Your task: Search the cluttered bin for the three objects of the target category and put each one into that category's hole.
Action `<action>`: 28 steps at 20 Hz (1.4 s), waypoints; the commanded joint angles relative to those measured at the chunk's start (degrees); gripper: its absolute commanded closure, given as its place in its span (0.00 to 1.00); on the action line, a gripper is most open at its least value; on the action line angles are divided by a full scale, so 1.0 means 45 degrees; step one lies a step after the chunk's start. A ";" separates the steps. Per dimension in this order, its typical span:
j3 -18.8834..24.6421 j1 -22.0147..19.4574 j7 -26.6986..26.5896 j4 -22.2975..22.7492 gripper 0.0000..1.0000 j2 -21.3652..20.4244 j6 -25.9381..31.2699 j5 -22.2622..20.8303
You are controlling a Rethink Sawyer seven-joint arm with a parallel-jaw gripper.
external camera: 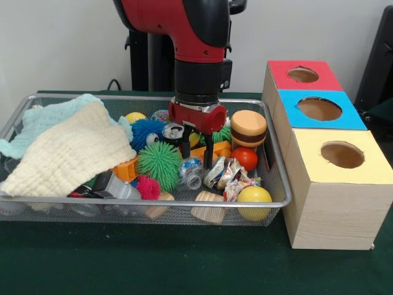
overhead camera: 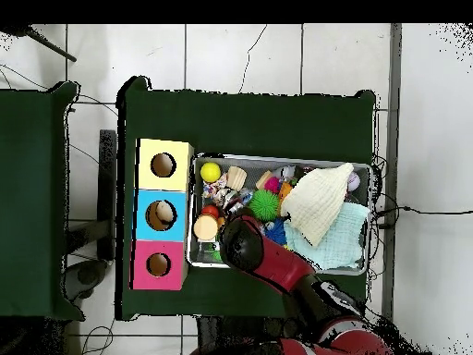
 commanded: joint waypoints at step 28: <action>0.0527 -0.0527 0.1730 -0.1053 0.00 0.0398 0.0082 -0.0633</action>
